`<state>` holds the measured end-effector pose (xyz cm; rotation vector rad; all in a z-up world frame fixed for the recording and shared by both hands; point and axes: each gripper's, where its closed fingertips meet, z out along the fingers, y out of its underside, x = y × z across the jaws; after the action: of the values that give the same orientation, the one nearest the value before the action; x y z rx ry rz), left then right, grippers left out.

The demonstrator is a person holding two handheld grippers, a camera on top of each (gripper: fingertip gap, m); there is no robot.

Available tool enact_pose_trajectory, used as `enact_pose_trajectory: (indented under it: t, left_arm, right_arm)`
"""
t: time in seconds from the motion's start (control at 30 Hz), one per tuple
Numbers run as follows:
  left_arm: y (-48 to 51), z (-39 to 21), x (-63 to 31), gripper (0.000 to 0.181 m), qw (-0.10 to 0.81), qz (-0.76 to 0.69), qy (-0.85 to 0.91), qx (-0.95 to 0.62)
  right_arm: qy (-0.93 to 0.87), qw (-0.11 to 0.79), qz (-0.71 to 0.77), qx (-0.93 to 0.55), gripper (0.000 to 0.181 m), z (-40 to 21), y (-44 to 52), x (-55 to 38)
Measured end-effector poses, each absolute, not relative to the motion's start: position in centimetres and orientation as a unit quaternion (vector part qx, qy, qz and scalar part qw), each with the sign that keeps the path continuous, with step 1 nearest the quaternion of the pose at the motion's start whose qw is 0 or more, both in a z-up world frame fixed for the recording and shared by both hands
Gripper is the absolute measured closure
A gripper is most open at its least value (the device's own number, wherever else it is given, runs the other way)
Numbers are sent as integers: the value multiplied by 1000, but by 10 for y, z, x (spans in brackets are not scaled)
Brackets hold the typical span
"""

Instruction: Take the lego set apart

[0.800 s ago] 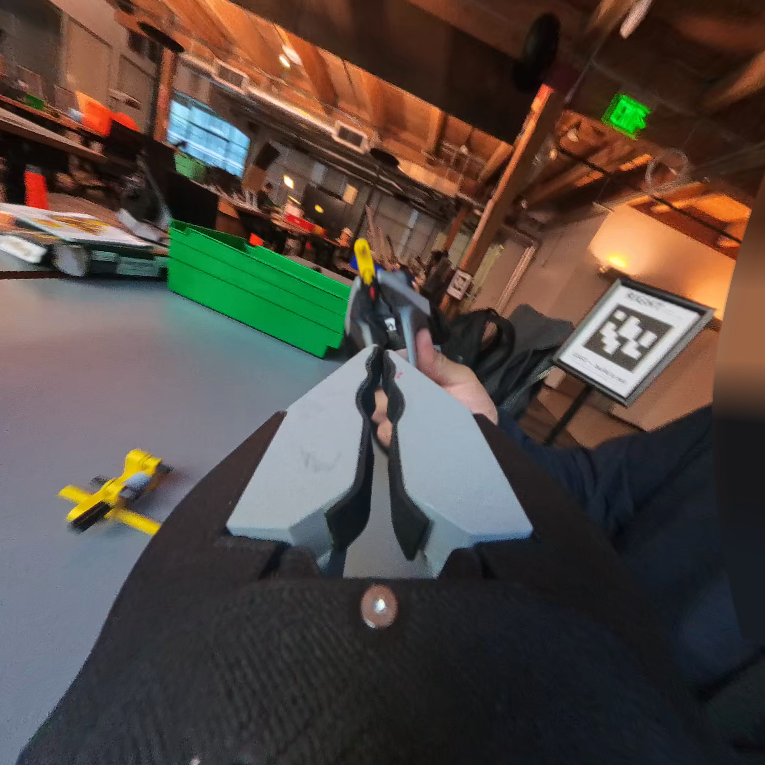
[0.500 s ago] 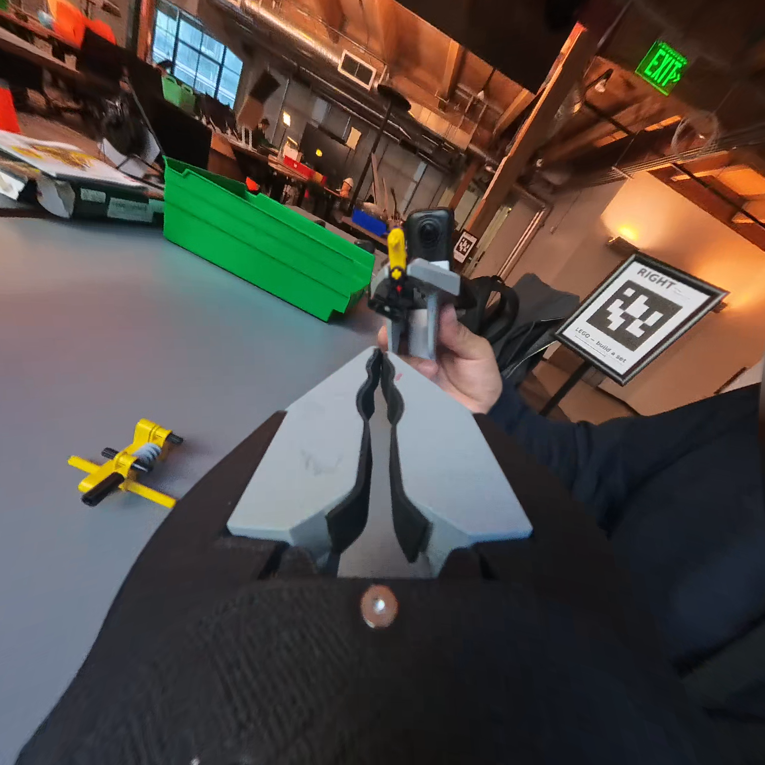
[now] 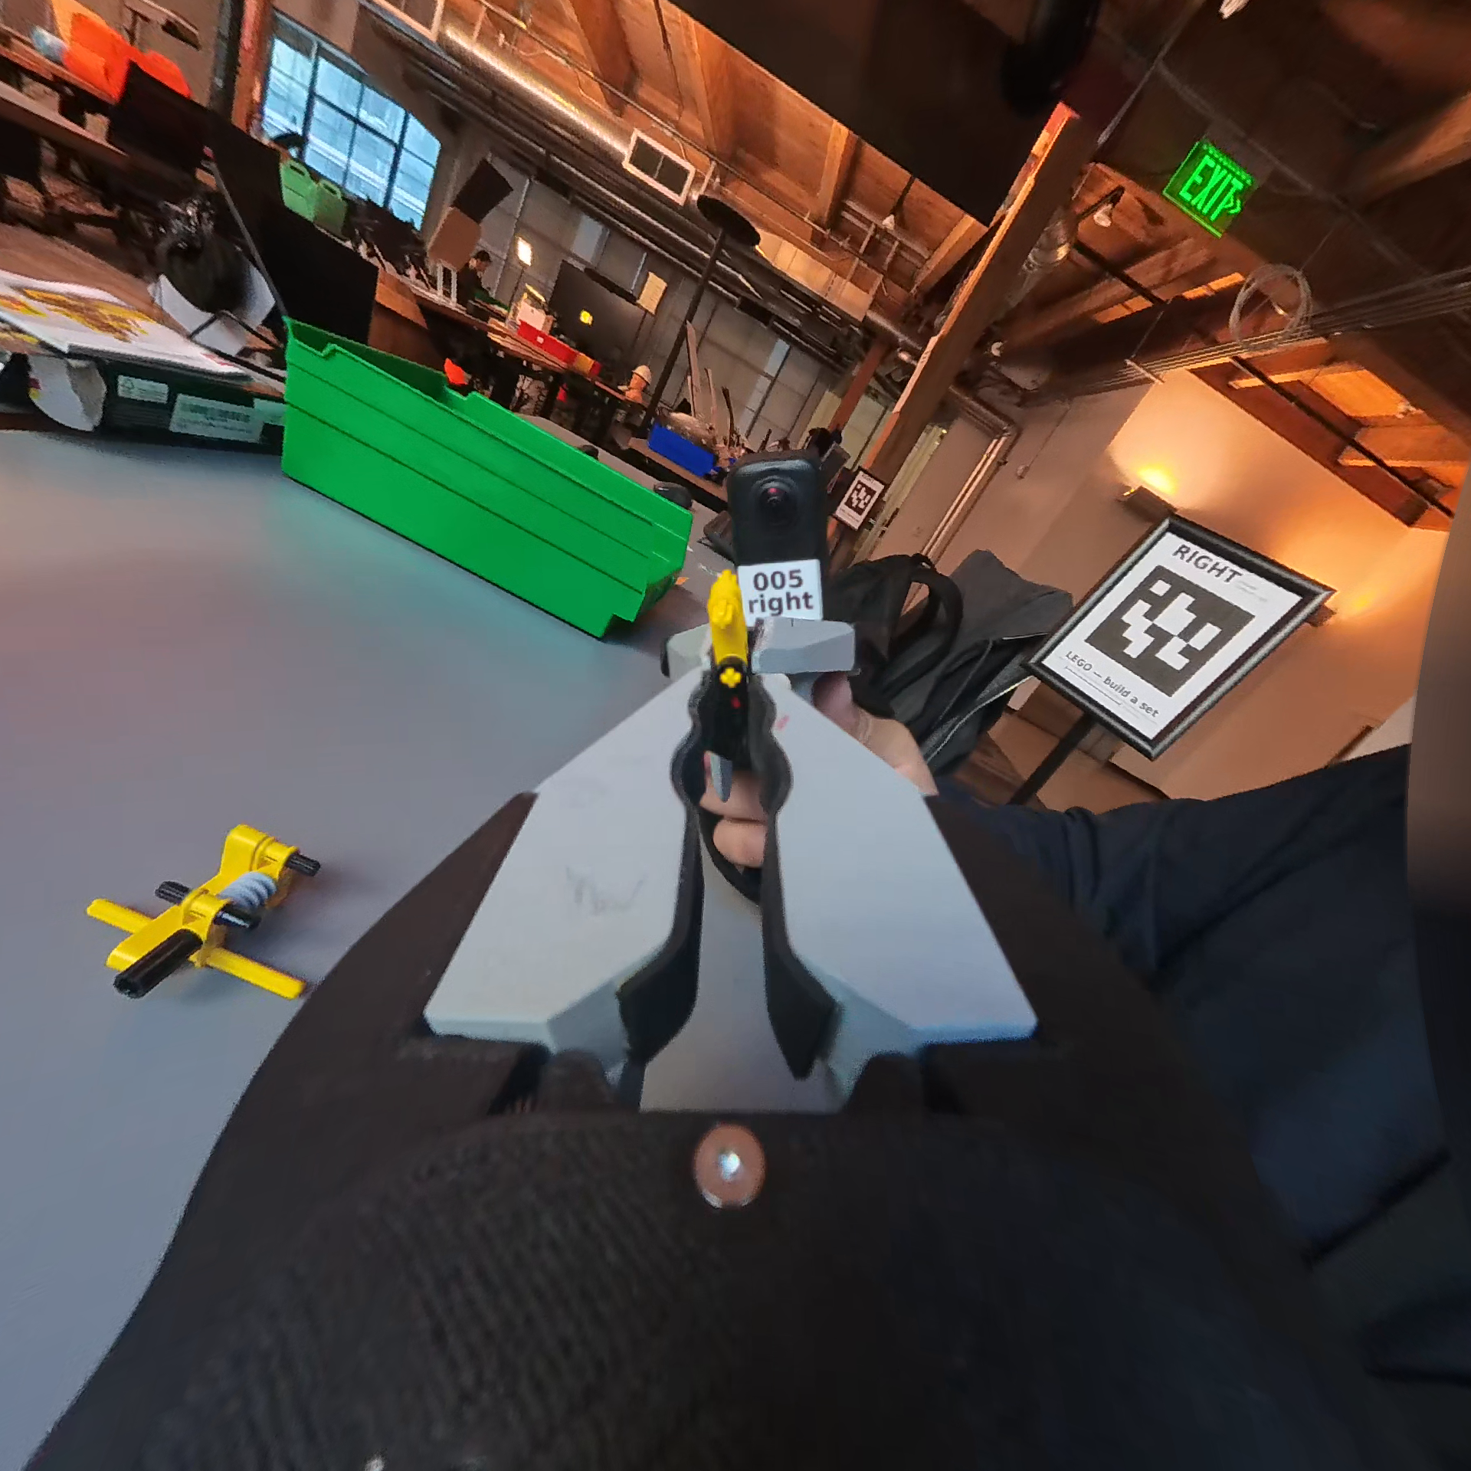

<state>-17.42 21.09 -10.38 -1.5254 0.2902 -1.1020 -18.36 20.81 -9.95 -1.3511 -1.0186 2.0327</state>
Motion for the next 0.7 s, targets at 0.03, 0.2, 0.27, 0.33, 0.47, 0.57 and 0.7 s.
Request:
enact_pose_trajectory:
  t: [0.03,0.2,0.27,0.33,0.47,0.57,0.7]
  left_arm:
    - [210,-104,-174,176,582,-468,127,-653]
    - [205,-102,-173,177,576,-490,116,-644]
    - [206,-99,-175,177,587,-498,109,-629]
    - [208,-98,-173,177,589,-489,114,-633]
    - [207,-99,-171,176,590,-480,121,-638]
    - [207,-99,-171,177,592,-480,117,-636]
    - [206,-98,-170,176,595,-482,114,-633]
  right_arm:
    - [-373,239,749,-493,178,-100,207,-183]
    - [-372,221,757,-490,178,-97,204,-183]
    - [-357,226,762,-491,178,-94,206,-184]
    - [-355,228,763,-490,179,-93,208,-182]
    - [-354,223,765,-490,179,-94,209,-180]
    - [-354,223,766,-488,179,-93,208,-180]
    - [-352,223,771,-482,179,-91,208,-179]
